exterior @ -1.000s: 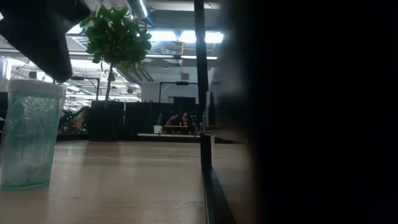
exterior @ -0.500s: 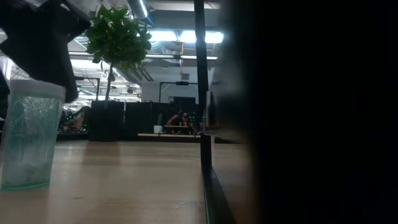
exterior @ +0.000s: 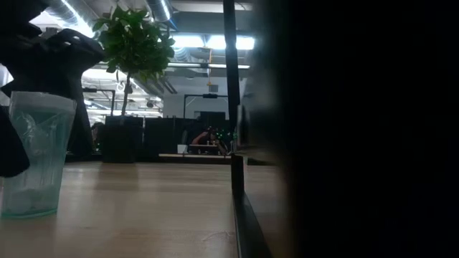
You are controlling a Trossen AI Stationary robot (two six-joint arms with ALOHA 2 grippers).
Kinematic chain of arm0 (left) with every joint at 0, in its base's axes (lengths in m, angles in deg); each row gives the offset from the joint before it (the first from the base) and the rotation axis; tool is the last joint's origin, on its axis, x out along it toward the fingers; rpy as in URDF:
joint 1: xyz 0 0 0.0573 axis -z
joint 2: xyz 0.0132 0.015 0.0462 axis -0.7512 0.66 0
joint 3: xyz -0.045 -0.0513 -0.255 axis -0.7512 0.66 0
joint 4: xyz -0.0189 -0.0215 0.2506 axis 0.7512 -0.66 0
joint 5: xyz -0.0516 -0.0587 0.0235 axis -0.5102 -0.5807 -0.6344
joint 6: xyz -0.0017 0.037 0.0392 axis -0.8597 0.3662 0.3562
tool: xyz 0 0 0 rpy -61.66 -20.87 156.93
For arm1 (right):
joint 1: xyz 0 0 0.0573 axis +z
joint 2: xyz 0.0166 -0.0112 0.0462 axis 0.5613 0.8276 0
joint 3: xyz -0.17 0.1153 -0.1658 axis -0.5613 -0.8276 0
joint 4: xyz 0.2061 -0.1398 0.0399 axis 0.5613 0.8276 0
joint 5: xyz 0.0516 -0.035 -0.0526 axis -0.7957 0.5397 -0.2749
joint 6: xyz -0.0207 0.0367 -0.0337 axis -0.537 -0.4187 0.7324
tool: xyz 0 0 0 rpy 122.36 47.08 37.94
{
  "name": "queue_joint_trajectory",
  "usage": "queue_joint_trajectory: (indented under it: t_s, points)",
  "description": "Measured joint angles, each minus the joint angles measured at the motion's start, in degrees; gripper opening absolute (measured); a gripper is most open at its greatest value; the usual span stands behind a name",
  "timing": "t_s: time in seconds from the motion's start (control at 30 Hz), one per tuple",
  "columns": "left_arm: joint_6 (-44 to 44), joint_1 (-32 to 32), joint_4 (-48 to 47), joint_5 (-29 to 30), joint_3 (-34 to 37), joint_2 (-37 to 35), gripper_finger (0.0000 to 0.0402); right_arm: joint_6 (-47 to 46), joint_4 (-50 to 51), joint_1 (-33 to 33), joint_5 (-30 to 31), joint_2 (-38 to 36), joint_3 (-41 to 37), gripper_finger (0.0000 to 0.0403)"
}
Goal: Pick and place medicine bottles onto shelf by color
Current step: Put the green pill bottle on the shelf aligned with the other green pill bottles
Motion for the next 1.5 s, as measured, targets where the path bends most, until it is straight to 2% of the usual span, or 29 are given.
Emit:
queue_joint_trajectory:
  t_s: [0.53,0.93,1.03,1.23,1.5]
  points:
    - [-0.01,-0.37,0.9,-0.03,0.0,0.0,0.0231,0.15,-0.02,-0.02,0.04,0.0,0.0,0.0229]
    - [-1.54,-0.2,0.85,-1.44,0.0,-0.15,0.0102,0.17,-0.02,-0.02,0.04,0.0,0.0,0.0229]
    - [-1.7,-0.11,0.81,-1.84,0.0,-0.36,0.0082,0.17,-0.01,-0.02,0.04,0.0,0.0,0.0229]
    - [-3.03,0.79,0.31,-1.91,0.0,-3.21,0.0082,0.17,0.0,-0.02,0.04,0.0,-0.02,0.0229]
    - [-4.71,2.28,-2.01,1.05,0.0,-11.85,0.0082,0.17,0.07,-0.02,0.02,0.0,-0.04,0.0229]
